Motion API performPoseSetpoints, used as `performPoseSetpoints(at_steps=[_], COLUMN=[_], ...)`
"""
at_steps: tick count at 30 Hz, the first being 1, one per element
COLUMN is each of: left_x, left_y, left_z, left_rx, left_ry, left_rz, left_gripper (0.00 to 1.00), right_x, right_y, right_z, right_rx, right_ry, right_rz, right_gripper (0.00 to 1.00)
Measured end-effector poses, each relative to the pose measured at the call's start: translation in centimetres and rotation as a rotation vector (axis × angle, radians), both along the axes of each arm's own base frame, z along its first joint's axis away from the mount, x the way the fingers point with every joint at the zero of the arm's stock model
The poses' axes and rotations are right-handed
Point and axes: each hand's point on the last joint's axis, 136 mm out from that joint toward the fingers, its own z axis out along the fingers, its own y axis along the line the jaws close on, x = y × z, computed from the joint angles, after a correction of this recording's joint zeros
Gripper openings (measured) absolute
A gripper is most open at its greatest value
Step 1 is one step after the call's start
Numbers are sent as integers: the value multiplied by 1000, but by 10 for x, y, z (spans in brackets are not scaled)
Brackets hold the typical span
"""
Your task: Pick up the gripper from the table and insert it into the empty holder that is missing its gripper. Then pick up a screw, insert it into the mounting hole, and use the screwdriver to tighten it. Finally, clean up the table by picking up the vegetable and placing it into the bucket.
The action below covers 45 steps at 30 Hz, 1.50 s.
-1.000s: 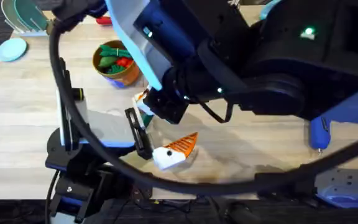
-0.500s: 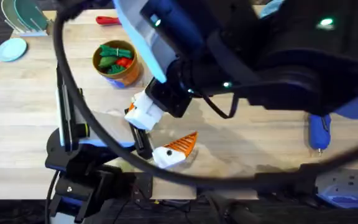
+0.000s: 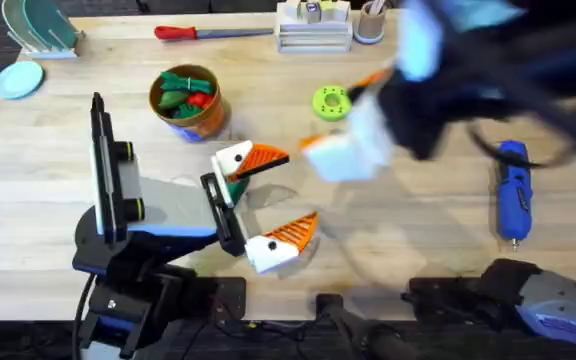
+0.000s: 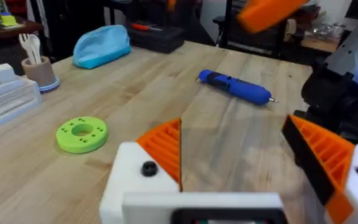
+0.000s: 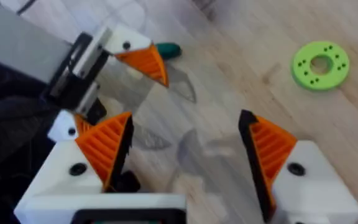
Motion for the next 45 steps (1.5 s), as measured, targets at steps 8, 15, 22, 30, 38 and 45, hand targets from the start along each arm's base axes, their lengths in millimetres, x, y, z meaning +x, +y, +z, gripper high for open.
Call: performPoseSetpoints(at_steps=[8, 15, 22, 30, 38, 45], left_x=[0, 0, 0, 0, 0, 0], left_y=[0, 0, 0, 0, 0, 0], left_z=[0, 0, 0, 0, 0, 0], left_rx=[0, 0, 2, 2, 3, 2], left_ry=[0, 0, -6, -6, -6, -6], left_rz=[0, 0, 0, 0, 0, 0], left_gripper=[991, 955, 22, 10, 10, 10], right_x=[-46, -58, -61, -58, -27, 21], right_y=[-63, -70, -70, -68, -92, -190], right_z=[0, 10, 11, 7, -8, -45], right_rx=[-89, -60, -53, -67, -148, -272], right_ry=[45, 4, 5, 27, 59, 204], right_rz=[48, 78, 87, 88, -100, -634], right_gripper=[991, 992, 991, 992, 991, 991])
